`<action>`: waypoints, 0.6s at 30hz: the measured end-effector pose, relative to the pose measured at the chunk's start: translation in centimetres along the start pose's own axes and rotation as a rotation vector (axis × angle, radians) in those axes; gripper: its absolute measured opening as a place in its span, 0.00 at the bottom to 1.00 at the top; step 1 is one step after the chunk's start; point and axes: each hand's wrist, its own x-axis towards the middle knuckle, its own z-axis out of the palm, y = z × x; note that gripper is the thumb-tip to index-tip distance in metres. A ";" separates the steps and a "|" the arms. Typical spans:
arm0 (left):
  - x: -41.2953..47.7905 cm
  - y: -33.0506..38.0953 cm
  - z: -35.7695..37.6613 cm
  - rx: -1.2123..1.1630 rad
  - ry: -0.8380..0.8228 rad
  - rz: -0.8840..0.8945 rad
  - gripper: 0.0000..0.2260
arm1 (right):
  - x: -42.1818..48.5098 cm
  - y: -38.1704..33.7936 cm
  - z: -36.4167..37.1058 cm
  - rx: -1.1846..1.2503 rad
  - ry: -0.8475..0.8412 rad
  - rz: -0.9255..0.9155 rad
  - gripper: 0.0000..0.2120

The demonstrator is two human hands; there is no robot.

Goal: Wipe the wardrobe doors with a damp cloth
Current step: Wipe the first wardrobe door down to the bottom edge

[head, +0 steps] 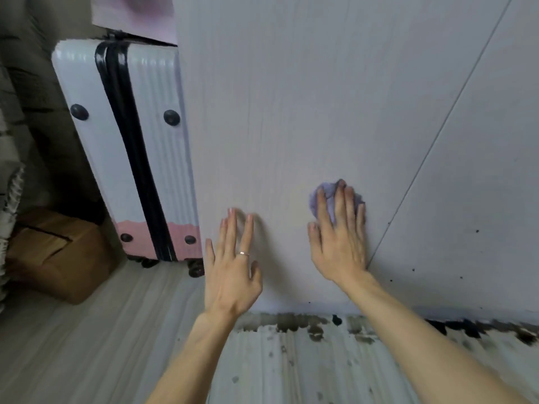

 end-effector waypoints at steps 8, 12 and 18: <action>2.2 2.8 -1.0 0.145 -0.015 0.031 0.39 | 2.1 6.2 -2.0 -0.053 0.012 -0.244 0.31; 2.0 4.2 -0.1 0.080 -0.027 -0.054 0.40 | 3.2 4.6 -2.3 0.103 0.119 0.121 0.29; 2.0 5.7 -0.7 0.054 -0.133 -0.086 0.43 | -8.3 6.8 2.5 -0.073 -0.214 -0.262 0.38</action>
